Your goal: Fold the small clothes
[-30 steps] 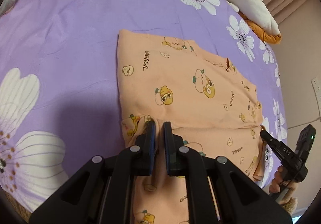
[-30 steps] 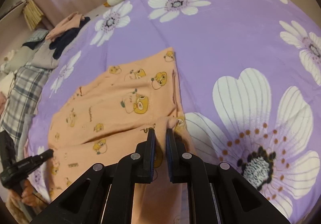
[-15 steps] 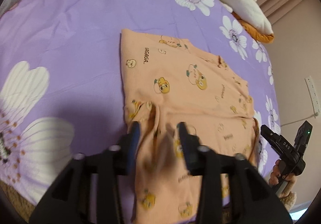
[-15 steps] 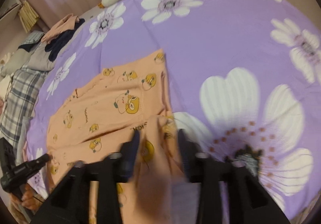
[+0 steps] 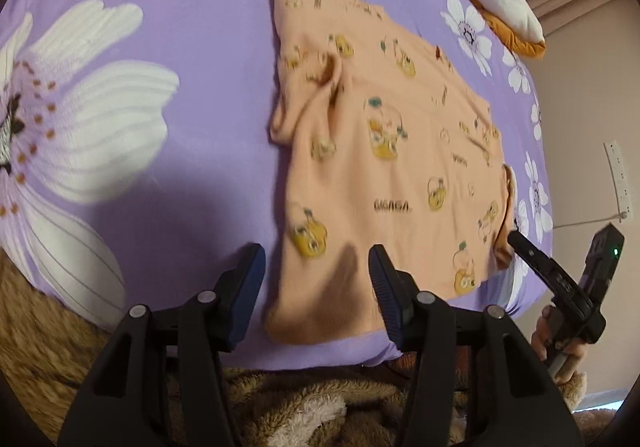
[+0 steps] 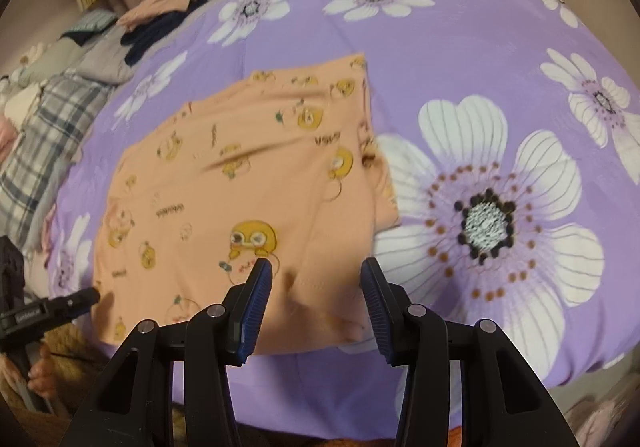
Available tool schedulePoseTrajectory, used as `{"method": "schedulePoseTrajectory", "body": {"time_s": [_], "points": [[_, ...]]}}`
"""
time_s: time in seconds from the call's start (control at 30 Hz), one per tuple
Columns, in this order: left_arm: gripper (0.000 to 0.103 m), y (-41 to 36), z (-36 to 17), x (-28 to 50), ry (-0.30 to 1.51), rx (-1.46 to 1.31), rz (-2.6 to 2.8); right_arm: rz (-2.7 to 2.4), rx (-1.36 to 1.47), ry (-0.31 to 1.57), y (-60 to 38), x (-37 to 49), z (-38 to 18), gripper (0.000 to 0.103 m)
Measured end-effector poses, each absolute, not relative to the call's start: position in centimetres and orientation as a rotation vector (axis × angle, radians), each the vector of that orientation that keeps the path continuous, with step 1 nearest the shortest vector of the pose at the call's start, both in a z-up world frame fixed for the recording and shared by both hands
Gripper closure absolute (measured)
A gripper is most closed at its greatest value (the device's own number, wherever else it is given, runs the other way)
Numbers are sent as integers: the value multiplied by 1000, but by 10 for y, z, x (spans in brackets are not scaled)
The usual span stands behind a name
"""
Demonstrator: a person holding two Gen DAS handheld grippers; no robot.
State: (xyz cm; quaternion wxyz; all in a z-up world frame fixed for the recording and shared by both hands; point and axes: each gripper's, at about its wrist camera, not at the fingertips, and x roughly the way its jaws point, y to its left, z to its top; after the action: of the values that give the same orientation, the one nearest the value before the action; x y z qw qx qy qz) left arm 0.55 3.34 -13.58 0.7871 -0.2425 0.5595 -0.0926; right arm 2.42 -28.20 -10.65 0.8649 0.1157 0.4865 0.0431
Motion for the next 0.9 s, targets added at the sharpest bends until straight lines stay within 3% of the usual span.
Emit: {"method": "schedulePoseTrajectory", "body": {"time_s": [0.1,0.2,0.27,0.33,0.4,0.43,0.67,0.9], "points": [[80,28,-139,5,1208,-511,-204,41,193,1042,-278,32,-116,57],[94,25,-143,6,1208,-498,-206,54,208,1069,-276,36,-124,57],[95,24,-144,5,1202,-490,-208,49,206,1068,-276,37,-126,57],[97,23,-143,5,1195,-495,-204,40,203,1064,-276,39,-127,65],[98,23,-140,5,1184,-496,-207,26,193,1060,-275,36,-126,87],[98,24,-138,5,1179,-499,-212,22,194,1056,-276,35,-124,90],[99,32,-89,-4,1049,-555,-288,115,371,966,-303,13,-92,93],[99,33,-24,-23,908,-524,-361,225,436,788,-316,-10,-24,93]]}}
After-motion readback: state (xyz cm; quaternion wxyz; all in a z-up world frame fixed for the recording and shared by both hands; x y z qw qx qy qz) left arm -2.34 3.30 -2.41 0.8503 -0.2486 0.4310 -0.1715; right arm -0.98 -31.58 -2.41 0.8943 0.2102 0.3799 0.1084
